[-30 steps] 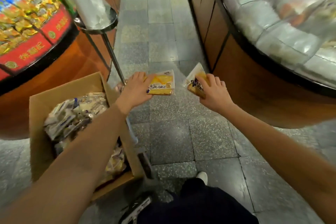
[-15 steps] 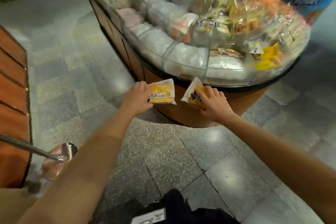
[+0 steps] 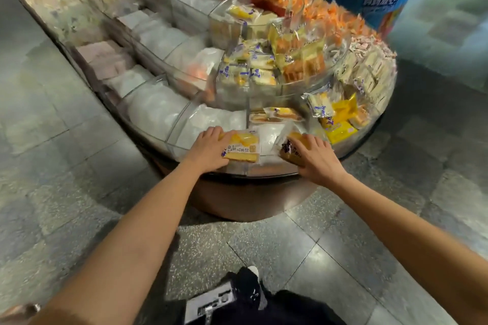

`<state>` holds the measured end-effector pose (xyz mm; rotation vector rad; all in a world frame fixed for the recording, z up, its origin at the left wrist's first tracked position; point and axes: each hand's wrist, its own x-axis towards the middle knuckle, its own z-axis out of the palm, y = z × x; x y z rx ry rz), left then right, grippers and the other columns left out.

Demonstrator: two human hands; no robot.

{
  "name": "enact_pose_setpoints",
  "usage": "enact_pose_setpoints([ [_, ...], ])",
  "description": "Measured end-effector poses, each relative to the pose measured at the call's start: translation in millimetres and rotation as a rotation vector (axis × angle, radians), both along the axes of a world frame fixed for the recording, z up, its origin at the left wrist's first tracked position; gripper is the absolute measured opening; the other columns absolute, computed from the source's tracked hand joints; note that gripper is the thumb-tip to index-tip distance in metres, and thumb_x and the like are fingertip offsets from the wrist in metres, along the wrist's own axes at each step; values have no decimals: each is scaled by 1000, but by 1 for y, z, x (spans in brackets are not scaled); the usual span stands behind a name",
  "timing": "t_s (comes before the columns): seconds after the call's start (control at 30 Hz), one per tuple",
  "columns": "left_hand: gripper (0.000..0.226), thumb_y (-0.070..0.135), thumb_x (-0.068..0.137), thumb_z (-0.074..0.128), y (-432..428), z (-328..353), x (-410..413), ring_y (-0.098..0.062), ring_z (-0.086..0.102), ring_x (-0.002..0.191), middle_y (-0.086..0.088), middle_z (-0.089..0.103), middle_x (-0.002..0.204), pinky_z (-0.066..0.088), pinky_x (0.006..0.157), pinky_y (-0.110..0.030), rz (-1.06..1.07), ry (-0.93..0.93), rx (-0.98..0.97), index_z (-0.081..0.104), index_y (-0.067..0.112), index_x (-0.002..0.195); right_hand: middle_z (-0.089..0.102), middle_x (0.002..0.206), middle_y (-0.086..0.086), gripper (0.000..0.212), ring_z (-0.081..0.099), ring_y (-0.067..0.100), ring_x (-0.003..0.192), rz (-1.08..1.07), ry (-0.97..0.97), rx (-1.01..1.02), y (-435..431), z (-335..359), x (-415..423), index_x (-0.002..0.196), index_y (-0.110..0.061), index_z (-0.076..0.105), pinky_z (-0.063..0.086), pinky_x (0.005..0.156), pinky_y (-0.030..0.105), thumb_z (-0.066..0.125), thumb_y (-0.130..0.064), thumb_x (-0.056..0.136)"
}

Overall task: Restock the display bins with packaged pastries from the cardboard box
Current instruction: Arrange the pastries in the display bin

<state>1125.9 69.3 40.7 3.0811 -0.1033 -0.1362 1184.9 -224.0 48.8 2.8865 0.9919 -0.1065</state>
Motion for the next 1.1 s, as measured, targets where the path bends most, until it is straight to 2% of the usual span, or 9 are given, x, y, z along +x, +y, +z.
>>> enact_pose_setpoints([
  [0.13,79,39,85,63,-13,-8,70,-29,35,124,-10,39,132,34,101,-40,-33,-6,-6,23,24,151,52,120,22,90,56,43,99,-5,20,-9,-9,-13,63,141,-18,43,49,78,49,79,-24,59],
  [0.27,82,40,85,63,-20,-25,123,-29,36,125,-11,38,134,35,99,-40,2,7,2,21,23,152,57,110,19,95,60,41,90,1,32,-14,-9,-30,111,137,-22,39,51,69,46,80,-23,51],
  [0.43,84,39,83,65,-28,-47,183,-27,36,124,-9,38,132,34,99,-38,32,38,-28,20,23,152,55,114,17,86,57,38,93,111,57,-13,0,-48,177,137,-20,47,51,72,44,78,-26,57],
  [0.73,85,47,83,67,-34,-73,262,-27,37,125,-8,39,133,27,106,-40,118,73,-64,22,26,152,50,121,18,91,53,37,98,310,150,29,18,-73,290,143,-21,31,49,79,46,76,-31,65],
  [0.97,86,52,86,63,-33,-89,290,-25,30,137,-6,36,144,14,118,-55,64,162,48,16,31,155,52,121,23,86,56,42,100,408,188,140,3,-91,325,140,-12,42,51,81,47,77,-31,63],
  [1.1,88,55,82,67,-35,-103,279,-28,30,141,-11,40,147,12,116,-61,77,168,79,26,27,154,51,123,22,85,54,41,104,427,210,164,-5,-92,335,141,-12,45,49,84,46,76,-32,65],
])
